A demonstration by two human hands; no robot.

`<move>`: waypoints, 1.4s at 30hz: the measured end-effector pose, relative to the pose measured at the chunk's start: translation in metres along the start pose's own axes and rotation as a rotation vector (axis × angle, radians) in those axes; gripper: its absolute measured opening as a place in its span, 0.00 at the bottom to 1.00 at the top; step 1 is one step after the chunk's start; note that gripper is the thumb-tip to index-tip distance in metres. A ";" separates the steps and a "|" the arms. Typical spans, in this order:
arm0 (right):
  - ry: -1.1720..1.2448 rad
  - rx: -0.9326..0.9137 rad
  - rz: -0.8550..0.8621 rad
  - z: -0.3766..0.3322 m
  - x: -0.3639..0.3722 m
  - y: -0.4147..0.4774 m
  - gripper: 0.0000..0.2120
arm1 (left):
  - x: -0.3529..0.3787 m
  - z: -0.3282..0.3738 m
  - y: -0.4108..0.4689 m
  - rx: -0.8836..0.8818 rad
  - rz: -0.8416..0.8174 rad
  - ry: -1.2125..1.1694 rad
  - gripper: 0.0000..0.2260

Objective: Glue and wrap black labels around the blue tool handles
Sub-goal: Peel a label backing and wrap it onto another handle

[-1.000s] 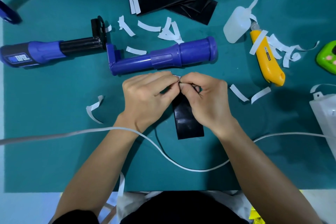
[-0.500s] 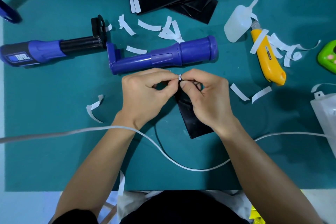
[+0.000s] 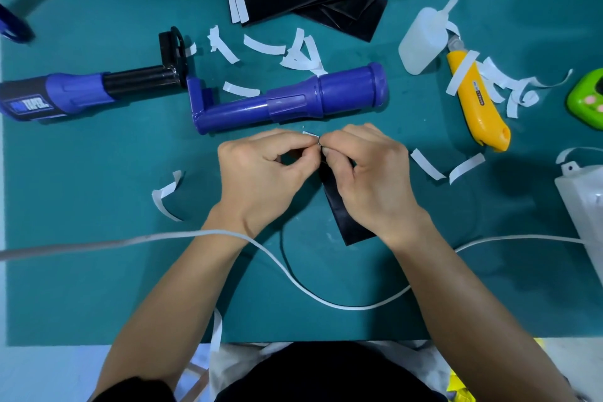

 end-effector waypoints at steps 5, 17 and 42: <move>0.011 -0.009 0.022 -0.003 -0.002 0.000 0.09 | 0.000 0.002 -0.005 -0.016 0.078 0.019 0.03; 0.124 0.098 0.030 0.008 -0.001 -0.002 0.07 | 0.003 -0.004 0.001 -0.137 -0.001 -0.127 0.05; 0.339 0.231 0.073 0.016 0.002 -0.007 0.06 | -0.002 -0.003 0.000 -0.237 0.066 -0.279 0.10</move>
Point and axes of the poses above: each hand's wrist, its own y-axis towards the middle knuckle, its own x-axis out of the palm, z = x × y, the point moved 10 cm from there along y, towards the middle knuckle, and after that the axes turned 5 degrees about -x, right-handed, at the moved point
